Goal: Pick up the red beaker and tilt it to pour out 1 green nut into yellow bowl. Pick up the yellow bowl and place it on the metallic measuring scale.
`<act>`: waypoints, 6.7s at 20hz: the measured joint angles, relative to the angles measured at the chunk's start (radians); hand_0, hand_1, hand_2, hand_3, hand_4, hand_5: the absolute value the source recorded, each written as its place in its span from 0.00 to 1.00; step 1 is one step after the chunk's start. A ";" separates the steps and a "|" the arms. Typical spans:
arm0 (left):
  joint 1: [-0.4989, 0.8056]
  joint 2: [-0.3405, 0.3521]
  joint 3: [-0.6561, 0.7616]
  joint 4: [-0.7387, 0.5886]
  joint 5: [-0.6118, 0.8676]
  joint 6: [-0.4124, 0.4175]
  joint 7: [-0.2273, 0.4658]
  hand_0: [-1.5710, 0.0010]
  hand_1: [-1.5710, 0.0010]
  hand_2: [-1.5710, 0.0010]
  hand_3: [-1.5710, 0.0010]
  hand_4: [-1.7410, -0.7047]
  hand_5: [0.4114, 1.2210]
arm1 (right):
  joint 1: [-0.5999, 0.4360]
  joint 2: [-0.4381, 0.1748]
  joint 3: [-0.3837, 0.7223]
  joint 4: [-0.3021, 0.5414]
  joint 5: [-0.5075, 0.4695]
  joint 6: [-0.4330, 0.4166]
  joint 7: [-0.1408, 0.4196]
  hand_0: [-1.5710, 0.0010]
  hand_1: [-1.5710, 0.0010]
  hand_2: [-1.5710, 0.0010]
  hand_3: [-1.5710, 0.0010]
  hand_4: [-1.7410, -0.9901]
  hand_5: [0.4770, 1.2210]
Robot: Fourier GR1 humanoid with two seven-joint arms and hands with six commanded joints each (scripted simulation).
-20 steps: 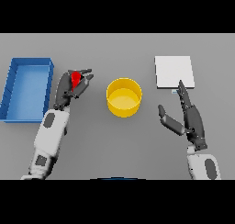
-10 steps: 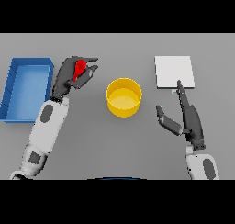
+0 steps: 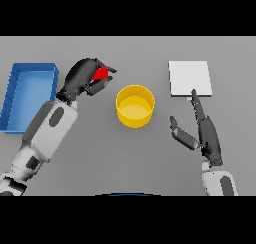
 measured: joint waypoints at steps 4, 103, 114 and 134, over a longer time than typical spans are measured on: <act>-0.099 0.050 -0.161 0.071 -0.182 -0.030 0.001 0.00 0.00 0.00 0.00 0.00 0.93 | -0.011 0.006 -0.002 0.004 -0.014 0.008 0.012 1.00 1.00 1.00 1.00 0.63 0.33; 0.039 0.650 -0.298 0.067 0.867 0.162 0.400 0.91 0.92 0.93 0.94 0.99 0.29 | -0.072 -0.006 -0.007 0.073 -0.022 0.012 -0.062 1.00 1.00 1.00 1.00 0.76 0.28; 0.047 0.634 -0.276 0.055 0.853 0.246 0.306 0.99 0.99 0.99 0.99 0.99 0.32 | -0.191 -0.171 0.115 0.098 0.184 0.135 -0.013 1.00 1.00 1.00 1.00 0.71 0.31; 0.074 0.639 -0.252 0.045 0.898 0.216 0.268 1.00 1.00 1.00 1.00 0.98 0.34 | -0.746 -0.321 0.543 0.484 0.640 0.464 -0.131 1.00 1.00 1.00 1.00 0.65 0.31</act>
